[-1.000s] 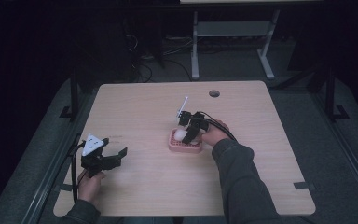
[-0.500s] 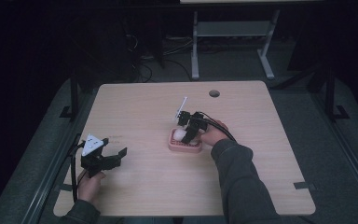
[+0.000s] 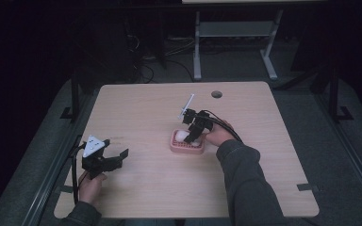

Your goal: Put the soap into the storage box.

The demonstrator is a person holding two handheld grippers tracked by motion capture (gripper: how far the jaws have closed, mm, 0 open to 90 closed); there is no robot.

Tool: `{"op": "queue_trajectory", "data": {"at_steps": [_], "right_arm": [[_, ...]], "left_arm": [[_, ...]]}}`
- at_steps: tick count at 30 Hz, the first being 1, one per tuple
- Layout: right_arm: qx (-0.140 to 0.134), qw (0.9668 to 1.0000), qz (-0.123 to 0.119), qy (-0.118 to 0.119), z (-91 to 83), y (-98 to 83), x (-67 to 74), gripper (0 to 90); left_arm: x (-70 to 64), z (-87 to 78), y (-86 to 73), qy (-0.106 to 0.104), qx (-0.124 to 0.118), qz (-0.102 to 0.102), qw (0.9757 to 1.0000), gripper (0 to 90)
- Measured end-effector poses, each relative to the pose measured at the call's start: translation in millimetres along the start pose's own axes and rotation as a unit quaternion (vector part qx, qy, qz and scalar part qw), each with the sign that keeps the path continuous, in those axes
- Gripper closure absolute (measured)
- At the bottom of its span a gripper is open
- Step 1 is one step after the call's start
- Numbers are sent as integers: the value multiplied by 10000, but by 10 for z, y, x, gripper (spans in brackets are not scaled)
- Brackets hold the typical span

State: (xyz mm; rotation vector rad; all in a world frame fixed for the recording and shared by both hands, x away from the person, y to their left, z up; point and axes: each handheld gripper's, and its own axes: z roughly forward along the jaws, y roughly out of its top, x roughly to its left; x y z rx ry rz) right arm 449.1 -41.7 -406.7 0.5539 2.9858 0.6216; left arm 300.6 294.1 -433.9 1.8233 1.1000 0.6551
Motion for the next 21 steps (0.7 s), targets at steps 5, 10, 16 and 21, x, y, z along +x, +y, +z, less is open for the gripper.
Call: {"op": "queue_trajectory", "data": {"at_steps": [5, 10, 16, 21], "right_arm": [[-154, 9999, 59, 2, -87, -37, -11, 408], [-262, 9996, 46, -11, -161, -63, -10, 407], [-285, 9996, 61, 3, -206, -102, 3, 403], [-299, 9995, 132, 2, -247, -146, -1, 402]], "left_arm": [[-1, 0, 0, 8, 5, -1, 10000, 141], [-1, -1, 0, 1, 2, -1, 10000, 141], [-3, -2, 1, 2, -3, 2, 10000, 141], [-4, -1, 0, 9, 2, 4, 10000, 141]]}}
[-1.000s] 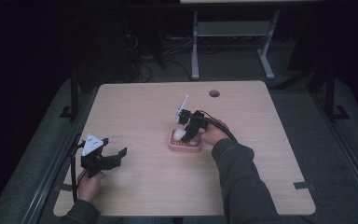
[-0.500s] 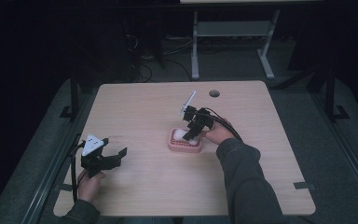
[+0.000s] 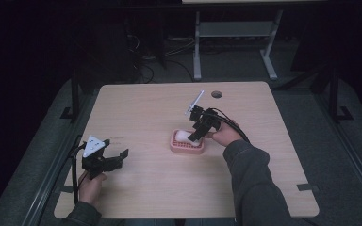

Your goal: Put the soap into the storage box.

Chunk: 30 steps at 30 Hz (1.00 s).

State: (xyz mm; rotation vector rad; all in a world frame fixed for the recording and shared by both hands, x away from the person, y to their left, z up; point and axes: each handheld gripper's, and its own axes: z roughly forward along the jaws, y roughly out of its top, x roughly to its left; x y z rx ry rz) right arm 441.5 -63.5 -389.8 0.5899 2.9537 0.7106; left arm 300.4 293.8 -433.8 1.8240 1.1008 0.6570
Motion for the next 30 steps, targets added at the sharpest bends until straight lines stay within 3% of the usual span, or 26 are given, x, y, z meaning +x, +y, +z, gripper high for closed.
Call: {"op": "queue_trajectory", "data": {"at_steps": [30], "right_arm": [[-140, 9994, 308, 7, -252, -313, 34, 378]], "left_arm": [[-9, 3, -2, -21, 16, 34, 10000, 141]]}}
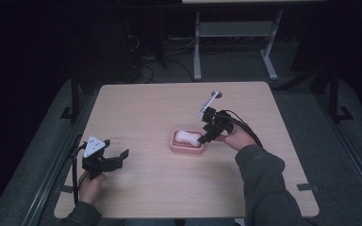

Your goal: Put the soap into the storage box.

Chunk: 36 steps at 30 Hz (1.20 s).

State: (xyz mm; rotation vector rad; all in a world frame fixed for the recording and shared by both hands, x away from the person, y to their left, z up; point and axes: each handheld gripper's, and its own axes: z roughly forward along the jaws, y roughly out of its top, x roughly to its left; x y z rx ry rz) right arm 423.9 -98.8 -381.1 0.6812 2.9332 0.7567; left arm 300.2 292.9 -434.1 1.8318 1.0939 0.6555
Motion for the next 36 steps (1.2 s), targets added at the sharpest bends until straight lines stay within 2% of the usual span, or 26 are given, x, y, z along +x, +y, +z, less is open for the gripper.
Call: {"op": "queue_trajectory", "data": {"at_steps": [10, 17, 24, 29, 36], "right_arm": [[-113, 9999, 106, -55, -119, -173, 19, 371], [-42, 9998, 159, -56, -139, -246, 38, 358], [-108, 9998, 173, -49, -158, -335, 69, 359], [-84, 9996, 271, -63, -168, -418, 63, 347], [-193, 9992, 349, -71, -197, -537, 81, 349]], "left_arm": [[-12, 3, 0, 8, 17, 18, 10000, 141], [-13, 5, -2, 35, 14, 44, 10000, 141], [-19, 6, 0, 20, 17, 64, 10000, 141], [-20, 11, -1, 35, 43, 76, 10000, 141], [-26, 11, -1, 37, 45, 75, 10000, 140]]}}
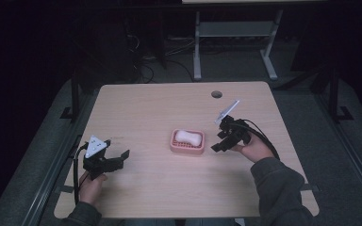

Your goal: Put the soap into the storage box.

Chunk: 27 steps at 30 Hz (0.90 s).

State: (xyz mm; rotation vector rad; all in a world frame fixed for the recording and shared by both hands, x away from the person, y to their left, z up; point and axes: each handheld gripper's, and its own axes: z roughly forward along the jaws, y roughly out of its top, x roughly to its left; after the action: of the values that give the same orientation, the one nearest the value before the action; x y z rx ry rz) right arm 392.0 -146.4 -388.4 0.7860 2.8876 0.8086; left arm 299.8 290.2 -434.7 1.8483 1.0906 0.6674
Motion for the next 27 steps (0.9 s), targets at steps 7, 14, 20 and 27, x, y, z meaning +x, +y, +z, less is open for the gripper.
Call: {"op": "queue_trajectory", "data": {"at_steps": [7, 14, 20, 27], "right_arm": [[-38, 10000, 88, -26, -26, -135, 1, 347], [-92, 9998, 186, -65, -86, -269, 21, 342], [-154, 9994, 304, -67, -128, -397, 35, 342], [-154, 9991, 398, -70, -126, -522, 46, 340]], "left_arm": [[-1, 2, 0, -4, 18, 6, 10000, 141], [-11, 9, -2, -1, 27, 37, 10000, 140], [-12, 8, -1, 8, 24, 42, 10000, 141], [-19, 8, -1, -6, 37, 47, 10000, 141]]}}
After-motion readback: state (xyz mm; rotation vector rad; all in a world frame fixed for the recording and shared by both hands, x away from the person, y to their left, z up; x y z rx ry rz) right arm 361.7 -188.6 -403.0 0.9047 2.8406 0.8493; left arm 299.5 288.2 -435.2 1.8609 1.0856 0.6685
